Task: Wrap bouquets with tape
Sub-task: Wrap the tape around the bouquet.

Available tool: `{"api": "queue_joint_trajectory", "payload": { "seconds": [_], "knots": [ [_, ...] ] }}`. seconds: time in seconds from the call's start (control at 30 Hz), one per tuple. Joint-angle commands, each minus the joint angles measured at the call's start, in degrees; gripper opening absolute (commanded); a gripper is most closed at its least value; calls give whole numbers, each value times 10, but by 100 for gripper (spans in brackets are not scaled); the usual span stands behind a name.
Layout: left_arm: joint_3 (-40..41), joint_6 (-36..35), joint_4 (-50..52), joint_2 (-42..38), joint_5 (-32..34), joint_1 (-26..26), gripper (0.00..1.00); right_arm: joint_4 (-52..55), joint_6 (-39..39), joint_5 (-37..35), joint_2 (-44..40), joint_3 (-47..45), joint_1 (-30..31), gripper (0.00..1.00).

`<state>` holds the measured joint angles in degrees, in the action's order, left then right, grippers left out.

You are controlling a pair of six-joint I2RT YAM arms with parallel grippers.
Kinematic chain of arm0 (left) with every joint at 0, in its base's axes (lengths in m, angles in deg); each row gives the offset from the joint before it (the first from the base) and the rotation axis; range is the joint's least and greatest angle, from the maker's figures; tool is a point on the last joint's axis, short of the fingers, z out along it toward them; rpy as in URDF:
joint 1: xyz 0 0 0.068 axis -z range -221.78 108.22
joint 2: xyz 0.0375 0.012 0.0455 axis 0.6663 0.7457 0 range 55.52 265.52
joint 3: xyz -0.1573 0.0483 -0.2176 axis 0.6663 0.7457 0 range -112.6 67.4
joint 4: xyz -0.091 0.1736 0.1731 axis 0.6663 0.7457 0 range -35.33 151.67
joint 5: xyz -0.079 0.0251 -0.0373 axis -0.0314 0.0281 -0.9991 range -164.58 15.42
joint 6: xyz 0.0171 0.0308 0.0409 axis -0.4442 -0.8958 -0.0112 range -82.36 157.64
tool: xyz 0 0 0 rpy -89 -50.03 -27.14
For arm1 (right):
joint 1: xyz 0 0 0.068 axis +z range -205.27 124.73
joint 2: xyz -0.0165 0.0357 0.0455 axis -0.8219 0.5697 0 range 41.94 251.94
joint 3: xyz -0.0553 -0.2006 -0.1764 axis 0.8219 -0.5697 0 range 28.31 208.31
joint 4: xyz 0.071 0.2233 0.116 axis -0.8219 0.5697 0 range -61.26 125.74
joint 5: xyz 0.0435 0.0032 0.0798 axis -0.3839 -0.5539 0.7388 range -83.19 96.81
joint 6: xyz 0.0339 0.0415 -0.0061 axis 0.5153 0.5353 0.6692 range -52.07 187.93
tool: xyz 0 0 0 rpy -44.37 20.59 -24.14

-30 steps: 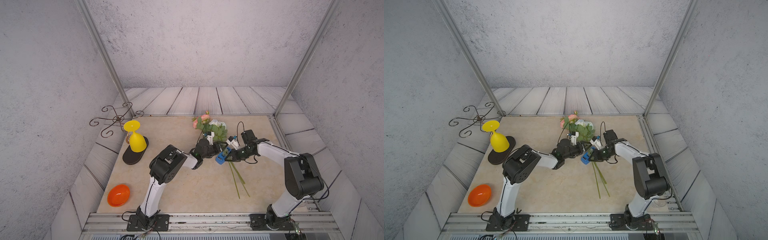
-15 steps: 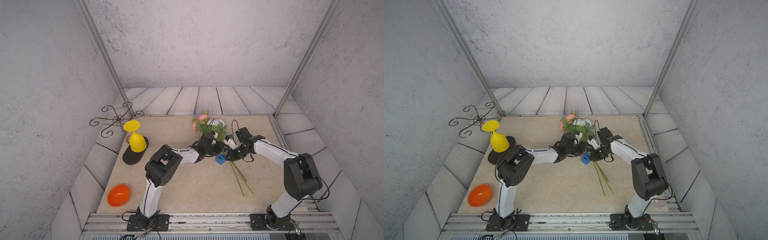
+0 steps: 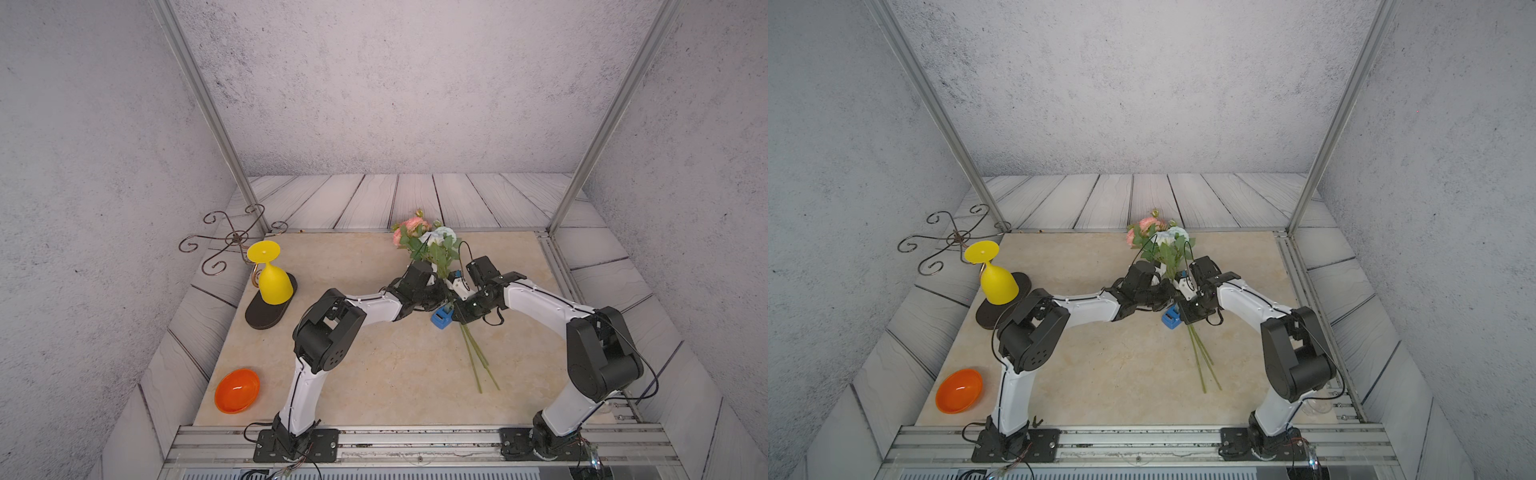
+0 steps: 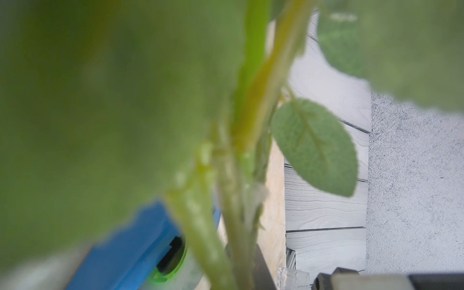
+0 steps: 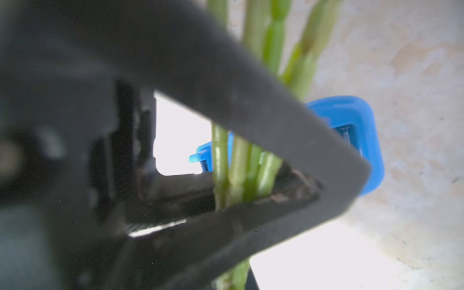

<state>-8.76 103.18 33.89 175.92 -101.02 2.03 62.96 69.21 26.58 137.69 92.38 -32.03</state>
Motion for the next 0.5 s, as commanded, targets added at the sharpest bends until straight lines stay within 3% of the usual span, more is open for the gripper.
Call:
{"api": "queue_joint_trajectory", "payload": {
  "seconds": [0.0, 0.17, 0.33, 0.47],
  "knots": [
    [17, -12, -60, -11, 12, 7, 0, -27, 23, 39, -36, -35, -5, 39],
    [20, -32, -113, -15, 16, 5, 0, -124, 104, 192, -103, -121, -73, 60],
    [39, 11, -250, 10, 8, 4, 0, -164, 146, 281, -149, -161, -135, 61],
    [46, 10, -295, 16, 3, 4, 0, -220, 188, 369, -126, -167, -170, 61]
  ]
}}
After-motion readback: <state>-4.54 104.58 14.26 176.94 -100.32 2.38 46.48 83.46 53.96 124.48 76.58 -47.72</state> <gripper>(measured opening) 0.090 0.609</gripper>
